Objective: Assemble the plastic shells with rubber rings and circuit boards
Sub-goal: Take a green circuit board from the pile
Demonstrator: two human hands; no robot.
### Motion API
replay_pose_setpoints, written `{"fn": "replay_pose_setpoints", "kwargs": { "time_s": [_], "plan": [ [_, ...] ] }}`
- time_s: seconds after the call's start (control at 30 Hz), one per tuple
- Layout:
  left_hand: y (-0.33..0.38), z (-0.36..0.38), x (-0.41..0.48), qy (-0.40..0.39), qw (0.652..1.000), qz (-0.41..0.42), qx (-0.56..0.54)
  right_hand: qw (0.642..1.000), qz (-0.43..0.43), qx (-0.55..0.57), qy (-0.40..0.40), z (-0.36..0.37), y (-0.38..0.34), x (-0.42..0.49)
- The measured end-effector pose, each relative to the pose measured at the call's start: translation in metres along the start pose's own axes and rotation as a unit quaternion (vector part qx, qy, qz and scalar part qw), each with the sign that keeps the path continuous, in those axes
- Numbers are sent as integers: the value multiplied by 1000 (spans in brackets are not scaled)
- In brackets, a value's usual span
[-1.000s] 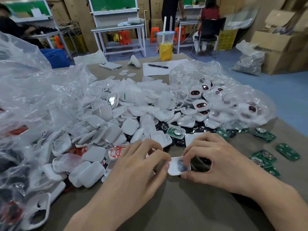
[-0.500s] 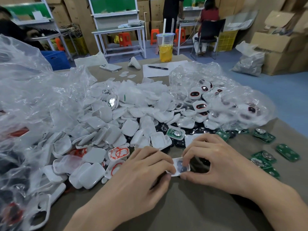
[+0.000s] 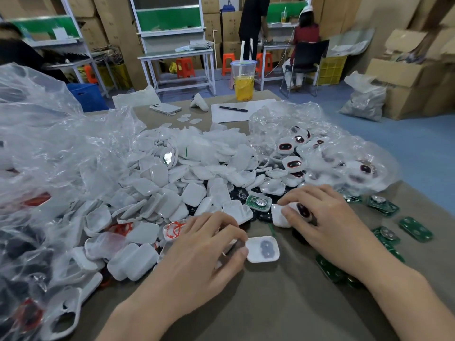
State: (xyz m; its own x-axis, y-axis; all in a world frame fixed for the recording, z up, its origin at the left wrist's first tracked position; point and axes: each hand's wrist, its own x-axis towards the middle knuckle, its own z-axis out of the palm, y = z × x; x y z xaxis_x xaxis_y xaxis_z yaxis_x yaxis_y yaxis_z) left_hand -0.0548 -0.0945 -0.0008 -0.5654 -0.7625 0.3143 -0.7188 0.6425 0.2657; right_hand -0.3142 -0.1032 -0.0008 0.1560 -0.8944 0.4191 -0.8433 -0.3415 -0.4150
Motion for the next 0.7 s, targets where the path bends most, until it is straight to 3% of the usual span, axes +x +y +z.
{"fn": "replay_pose_setpoints", "kwargs": {
  "time_s": [0.17, 0.37, 0.7],
  "plan": [
    [-13, 1, 3, -2, 999, -36, 31, 991, 60, -77, -91, 3, 5, 0],
    [-22, 0, 8, 60, 991, -88, 78, 986, 92, -116, -76, 3, 1, 9],
    [-22, 1, 7, 31, 990, -106, 84, 987, 29, -102, -119, 12, -15, 38]
  ]
}}
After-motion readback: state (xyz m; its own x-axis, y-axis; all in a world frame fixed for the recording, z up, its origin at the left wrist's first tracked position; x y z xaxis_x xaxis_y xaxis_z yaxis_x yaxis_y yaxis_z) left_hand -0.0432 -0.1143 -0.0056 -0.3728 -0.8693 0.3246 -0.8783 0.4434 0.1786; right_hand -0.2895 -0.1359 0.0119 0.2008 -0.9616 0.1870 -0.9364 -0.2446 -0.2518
